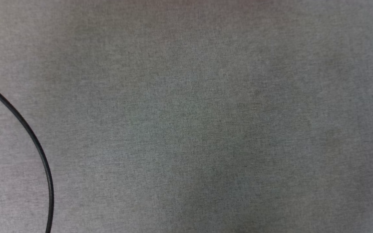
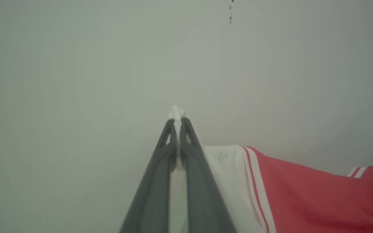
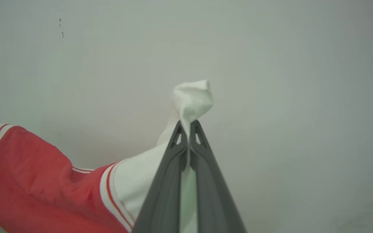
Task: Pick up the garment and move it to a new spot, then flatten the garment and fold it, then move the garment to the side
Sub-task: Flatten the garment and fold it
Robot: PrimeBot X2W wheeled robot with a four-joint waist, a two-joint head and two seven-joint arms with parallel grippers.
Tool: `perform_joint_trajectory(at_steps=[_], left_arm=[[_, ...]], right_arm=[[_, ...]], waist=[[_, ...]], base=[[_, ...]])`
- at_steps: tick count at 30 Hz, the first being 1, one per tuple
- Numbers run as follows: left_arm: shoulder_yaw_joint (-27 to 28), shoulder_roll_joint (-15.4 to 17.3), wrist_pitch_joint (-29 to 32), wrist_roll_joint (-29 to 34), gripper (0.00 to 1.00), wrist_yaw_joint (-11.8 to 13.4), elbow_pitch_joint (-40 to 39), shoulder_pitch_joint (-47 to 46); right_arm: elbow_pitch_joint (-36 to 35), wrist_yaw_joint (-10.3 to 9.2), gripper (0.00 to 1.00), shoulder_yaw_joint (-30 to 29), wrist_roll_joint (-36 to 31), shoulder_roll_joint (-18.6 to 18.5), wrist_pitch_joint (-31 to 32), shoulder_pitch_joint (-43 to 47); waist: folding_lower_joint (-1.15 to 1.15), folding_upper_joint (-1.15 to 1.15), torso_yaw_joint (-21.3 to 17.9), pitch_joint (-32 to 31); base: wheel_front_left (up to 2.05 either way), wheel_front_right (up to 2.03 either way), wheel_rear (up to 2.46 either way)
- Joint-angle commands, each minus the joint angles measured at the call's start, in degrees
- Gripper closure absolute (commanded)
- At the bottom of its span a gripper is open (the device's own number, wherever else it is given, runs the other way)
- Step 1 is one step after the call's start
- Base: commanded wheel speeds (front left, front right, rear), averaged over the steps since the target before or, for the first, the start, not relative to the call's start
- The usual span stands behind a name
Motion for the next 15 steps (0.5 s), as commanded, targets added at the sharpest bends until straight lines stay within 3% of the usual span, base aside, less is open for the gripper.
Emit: perform_joint_trajectory(at_steps=[1, 7, 15], left_arm=[[0.11, -0.40, 0.12, -0.62, 1.00, -0.29, 0.52, 0.87], [0.29, -2.03, -0.30, -2.81, 1.00, -1.52, 2.62, 4.90], [0.70, -3.06, -2.31, -6.66, 1.00, -4.32, 4.81, 18.74]], right_arm=[[0.98, -0.02, 1.00, 1.05, 1.13, -0.16, -0.69, -1.05], [4.14, -0.03, 1.00, 6.64, 5.20, 0.03, -1.56, 1.98], [5.35, -0.03, 1.00, 14.76, 11.85, -0.65, 0.29, 14.92]], waist=[[-0.01, 0.00, 0.19, 1.82], [-0.01, 0.00, 0.70, 3.40], [-0.01, 0.00, 1.43, -1.45]], base=[[0.00, 0.00, 0.00], [0.00, 0.00, 0.00], [0.00, 0.00, 0.00]])
